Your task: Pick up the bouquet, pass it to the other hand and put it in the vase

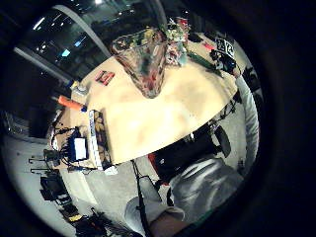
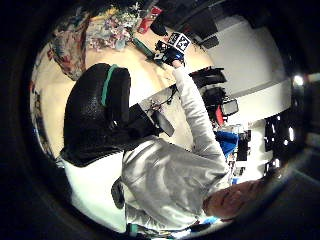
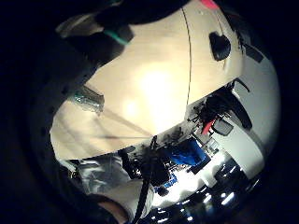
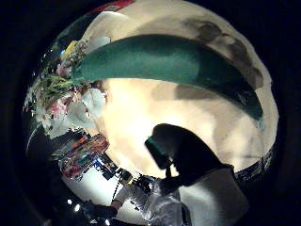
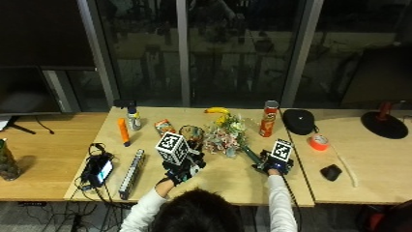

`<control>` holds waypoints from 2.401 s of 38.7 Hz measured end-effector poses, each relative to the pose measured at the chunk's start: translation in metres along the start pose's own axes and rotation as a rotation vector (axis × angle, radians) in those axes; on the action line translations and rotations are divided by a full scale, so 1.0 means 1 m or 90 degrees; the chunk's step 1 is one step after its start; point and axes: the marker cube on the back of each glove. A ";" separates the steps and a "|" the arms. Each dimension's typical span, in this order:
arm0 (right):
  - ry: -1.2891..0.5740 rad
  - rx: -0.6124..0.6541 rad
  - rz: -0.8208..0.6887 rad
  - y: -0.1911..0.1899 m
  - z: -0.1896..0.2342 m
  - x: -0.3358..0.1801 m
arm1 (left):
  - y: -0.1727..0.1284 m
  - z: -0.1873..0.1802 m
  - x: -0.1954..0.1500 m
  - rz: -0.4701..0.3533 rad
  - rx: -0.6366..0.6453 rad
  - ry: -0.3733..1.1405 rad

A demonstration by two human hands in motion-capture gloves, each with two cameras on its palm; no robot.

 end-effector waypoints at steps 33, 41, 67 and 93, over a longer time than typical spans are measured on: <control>0.010 0.094 -0.020 -0.019 0.001 -0.005 | -0.010 0.017 -0.009 -0.020 -0.066 -0.024; -0.006 0.151 -0.034 -0.027 -0.004 -0.009 | -0.020 0.027 -0.016 -0.032 -0.090 -0.016; -0.726 0.323 -0.381 0.063 -0.092 -0.129 | -0.114 -0.047 -0.047 -0.099 0.056 0.212; -0.825 0.204 -0.655 0.171 -0.071 -0.256 | -0.191 -0.071 0.048 -0.078 0.257 0.789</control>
